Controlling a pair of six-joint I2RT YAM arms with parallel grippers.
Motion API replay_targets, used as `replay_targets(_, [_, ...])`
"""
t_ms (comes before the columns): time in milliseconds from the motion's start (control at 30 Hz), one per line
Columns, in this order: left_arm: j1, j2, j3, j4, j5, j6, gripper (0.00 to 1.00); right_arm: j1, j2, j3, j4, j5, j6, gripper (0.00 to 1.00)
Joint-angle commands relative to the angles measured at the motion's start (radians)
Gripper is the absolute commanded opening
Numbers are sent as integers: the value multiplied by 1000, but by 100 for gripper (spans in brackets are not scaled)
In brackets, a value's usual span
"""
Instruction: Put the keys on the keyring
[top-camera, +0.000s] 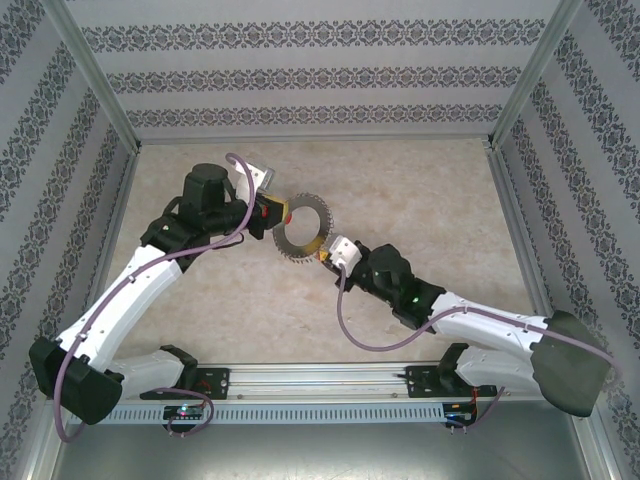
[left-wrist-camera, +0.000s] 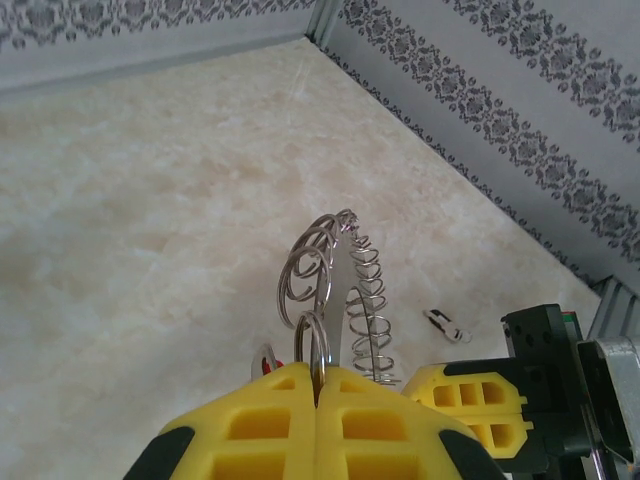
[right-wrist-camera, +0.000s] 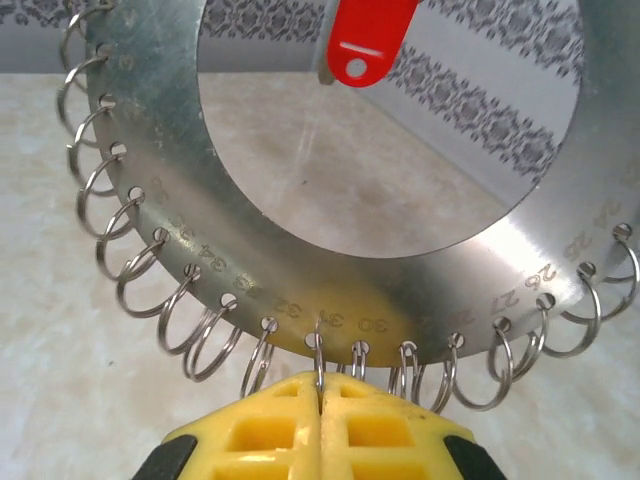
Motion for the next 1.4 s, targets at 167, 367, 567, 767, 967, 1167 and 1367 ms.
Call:
replay_targets(167, [-7,4,-154,184,-27,-262,22,-130,-24,82,-275,-346,128,0])
replay_targets(367, [-7,29,-237,264,-4,-338,36,-181,34,182,-479,-461,93,0])
replay_targets(567, [-6,11,-296,230,-78,-329,48,-216,59,234,-546,-538,94,0])
replay_targets(767, [1,-15,-349,205,-173,-347,58,-219,97,305,-657,-505,108,0])
replay_targets(967, [22,-50,-389,208,-222,-345,64,-220,95,321,-676,-469,70,0])
replay_targets(1167, [24,-85,-404,221,-252,-323,64,-171,91,340,-695,-219,-82,0])
replay_targets(1367, [24,-163,-434,252,-309,-282,64,29,85,293,-615,131,-353,0])
